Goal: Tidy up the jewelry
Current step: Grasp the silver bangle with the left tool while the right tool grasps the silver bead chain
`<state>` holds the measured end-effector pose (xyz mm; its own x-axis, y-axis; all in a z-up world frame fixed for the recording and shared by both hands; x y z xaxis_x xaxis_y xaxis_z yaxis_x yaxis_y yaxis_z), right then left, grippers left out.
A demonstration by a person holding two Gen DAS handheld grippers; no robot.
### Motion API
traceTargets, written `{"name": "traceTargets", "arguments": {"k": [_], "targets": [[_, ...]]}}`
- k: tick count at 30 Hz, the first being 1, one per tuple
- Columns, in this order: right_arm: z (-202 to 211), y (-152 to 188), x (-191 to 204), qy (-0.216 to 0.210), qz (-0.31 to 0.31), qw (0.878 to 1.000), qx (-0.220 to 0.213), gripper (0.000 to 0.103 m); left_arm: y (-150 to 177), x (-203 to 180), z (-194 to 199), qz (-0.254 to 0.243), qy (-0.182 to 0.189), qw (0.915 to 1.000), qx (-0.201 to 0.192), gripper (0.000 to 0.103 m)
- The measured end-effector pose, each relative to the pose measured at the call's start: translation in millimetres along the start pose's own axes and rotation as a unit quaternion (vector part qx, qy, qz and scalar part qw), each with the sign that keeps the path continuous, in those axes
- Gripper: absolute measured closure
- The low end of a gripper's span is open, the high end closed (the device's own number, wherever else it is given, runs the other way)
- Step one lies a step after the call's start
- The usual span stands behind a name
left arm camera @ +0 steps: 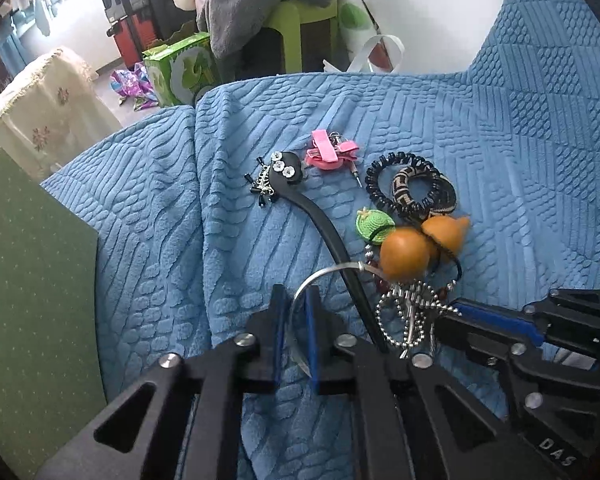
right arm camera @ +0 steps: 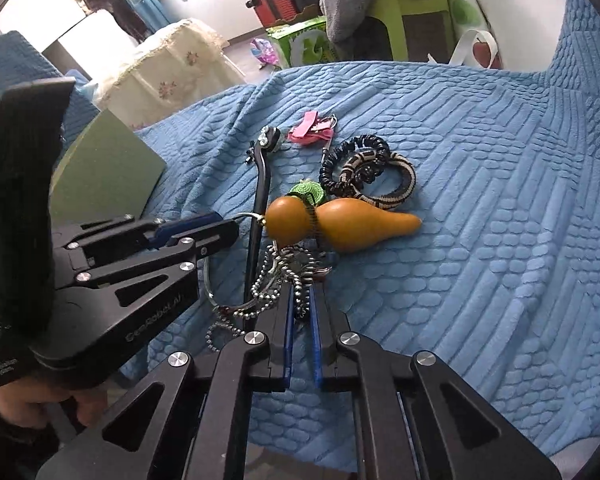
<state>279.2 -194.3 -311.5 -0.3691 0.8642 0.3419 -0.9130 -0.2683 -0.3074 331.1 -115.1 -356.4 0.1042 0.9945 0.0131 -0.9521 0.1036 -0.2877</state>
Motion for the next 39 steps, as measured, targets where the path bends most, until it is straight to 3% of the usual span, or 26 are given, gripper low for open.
{"name": "traceTargets", "arguments": {"k": [12, 16, 20, 21, 22, 25, 30, 33, 36, 37, 39], "targets": [[35.3, 2.9, 11.5, 0.015, -0.005, 0.999, -0.038, 0.098, 28.9, 31.2, 48.3, 0.076, 0.073, 0.9942, -0.020, 0.101], [31.1, 4.5, 5.2, 0.031, -0.020, 0.999, -0.031, 0.097, 30.0, 38.7, 75.1, 0.090, 0.091, 0.9909, -0.042, 0.102], [21.6, 5.3, 3.0, 0.013, -0.027, 0.999, -0.012, 0.094, 32.8, 46.7, 95.6, 0.093, 0.089, 0.9898, -0.060, 0.102], [17.9, 6.4, 3.4, 0.011, -0.028, 1.000, -0.004, 0.087, 33.9, 48.2, 98.0, 0.094, 0.090, 0.9895, -0.062, 0.102], [15.1, 7.3, 3.4, 0.016, -0.027, 1.000, 0.001, 0.071, 36.6, 50.0, 100.7, 0.097, 0.093, 0.9890, -0.062, 0.102], [9.4, 8.6, 5.4, 0.030, -0.021, 0.999, 0.006, 0.048, 42.4, 55.4, 106.6, 0.098, 0.091, 0.9889, -0.065, 0.102], [-4.1, 6.1, 6.9, 0.046, -0.011, 0.999, 0.016, 0.049, 47.5, 58.9, 106.9, 0.103, 0.088, 0.9886, -0.066, 0.102], [-13.9, 3.3, 14.0, 0.073, 0.016, 0.997, 0.018, 0.069, 48.1, 59.3, 104.6, 0.106, 0.089, 0.9882, -0.066, 0.102], [-18.2, 2.1, 21.4, 0.101, 0.046, 0.994, 0.013, 0.080, 48.6, 58.5, 104.0, 0.107, 0.092, 0.9879, -0.064, 0.102], [-18.5, 2.5, 20.7, 0.118, 0.050, 0.992, 0.013, 0.092, 48.5, 57.9, 103.6, 0.107, 0.094, 0.9878, -0.063, 0.102], [-17.7, 2.4, 18.1, 0.117, 0.042, 0.992, 0.013, 0.094, 48.3, 57.3, 104.9, 0.108, 0.095, 0.9876, -0.063, 0.102]]}}
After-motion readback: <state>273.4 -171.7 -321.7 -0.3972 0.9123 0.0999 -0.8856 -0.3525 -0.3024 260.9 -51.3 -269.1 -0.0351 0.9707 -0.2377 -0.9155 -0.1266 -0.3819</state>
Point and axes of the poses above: each gripper's, at about its wrist camera, not at the fingertips, and z roughly against the way its jaws point, x to its left, y to its underside, the point moved 7 cm from there along -z, roughly the way its jaws point, and after that the axes turned 9 degrees about x, right-handed, at the moved point
